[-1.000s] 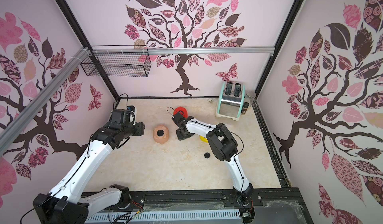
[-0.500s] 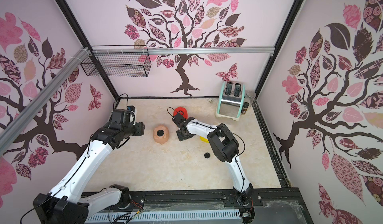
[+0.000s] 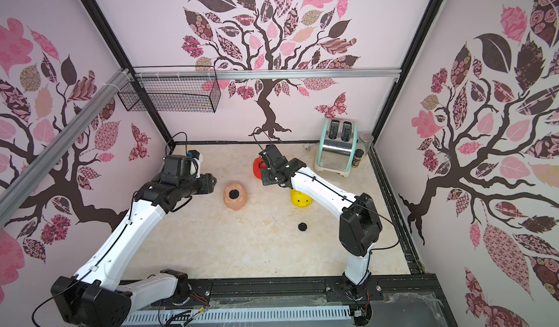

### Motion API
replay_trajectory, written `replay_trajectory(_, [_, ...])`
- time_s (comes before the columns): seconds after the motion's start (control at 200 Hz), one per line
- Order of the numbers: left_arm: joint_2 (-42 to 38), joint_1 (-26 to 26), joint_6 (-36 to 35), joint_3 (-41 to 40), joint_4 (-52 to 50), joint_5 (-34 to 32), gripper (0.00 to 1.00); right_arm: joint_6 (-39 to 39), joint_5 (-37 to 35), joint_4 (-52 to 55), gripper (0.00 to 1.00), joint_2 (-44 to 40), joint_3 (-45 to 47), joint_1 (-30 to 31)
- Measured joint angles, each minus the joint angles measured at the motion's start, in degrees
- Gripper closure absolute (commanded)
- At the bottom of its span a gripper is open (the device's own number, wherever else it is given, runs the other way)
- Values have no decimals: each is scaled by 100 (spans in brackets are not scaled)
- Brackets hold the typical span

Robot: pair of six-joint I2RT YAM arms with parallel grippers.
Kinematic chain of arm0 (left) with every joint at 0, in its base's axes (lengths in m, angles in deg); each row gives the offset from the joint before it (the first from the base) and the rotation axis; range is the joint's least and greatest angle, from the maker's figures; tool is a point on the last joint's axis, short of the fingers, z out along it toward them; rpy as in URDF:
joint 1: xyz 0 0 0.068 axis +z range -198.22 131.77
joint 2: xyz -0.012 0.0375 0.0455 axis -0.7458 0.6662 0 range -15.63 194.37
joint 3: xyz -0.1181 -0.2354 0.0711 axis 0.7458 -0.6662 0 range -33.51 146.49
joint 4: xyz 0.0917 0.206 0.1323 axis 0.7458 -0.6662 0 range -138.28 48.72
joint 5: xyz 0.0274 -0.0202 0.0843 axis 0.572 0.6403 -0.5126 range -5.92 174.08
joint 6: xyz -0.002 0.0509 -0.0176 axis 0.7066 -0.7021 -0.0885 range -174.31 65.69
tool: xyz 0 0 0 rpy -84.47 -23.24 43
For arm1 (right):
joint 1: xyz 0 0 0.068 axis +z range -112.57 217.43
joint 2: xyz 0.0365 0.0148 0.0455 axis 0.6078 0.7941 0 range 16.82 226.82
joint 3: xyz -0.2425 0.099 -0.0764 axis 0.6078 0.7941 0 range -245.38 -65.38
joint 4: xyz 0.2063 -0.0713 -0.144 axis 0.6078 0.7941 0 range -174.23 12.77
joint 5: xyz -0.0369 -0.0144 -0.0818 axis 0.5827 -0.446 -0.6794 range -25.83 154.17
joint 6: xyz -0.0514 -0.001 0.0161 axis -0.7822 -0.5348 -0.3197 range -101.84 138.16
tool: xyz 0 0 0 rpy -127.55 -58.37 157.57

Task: Close piggy banks
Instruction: Pick up the knob at the center of the board, then move the piggy bank to the center of the board.

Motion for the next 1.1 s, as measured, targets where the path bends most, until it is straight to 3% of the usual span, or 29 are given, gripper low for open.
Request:
replay_trajectory(0.15, [710,0,398,737,361,560,43,273,146,-105,100,-129,-28,-299])
replay_trajectory(0.335, [2120,0,717,1738,892,1222,41,769,457,-269,100,-140,-28,-586])
replay_trajectory(0.73, [5066,66,857,3849,1534,2310,42,1353,715,-219,100,140,-341,-603])
replay_trajectory(1.095, [6583,129,1016,5278,1875,2868,38,1357,765,-225,100,262,-328,-605])
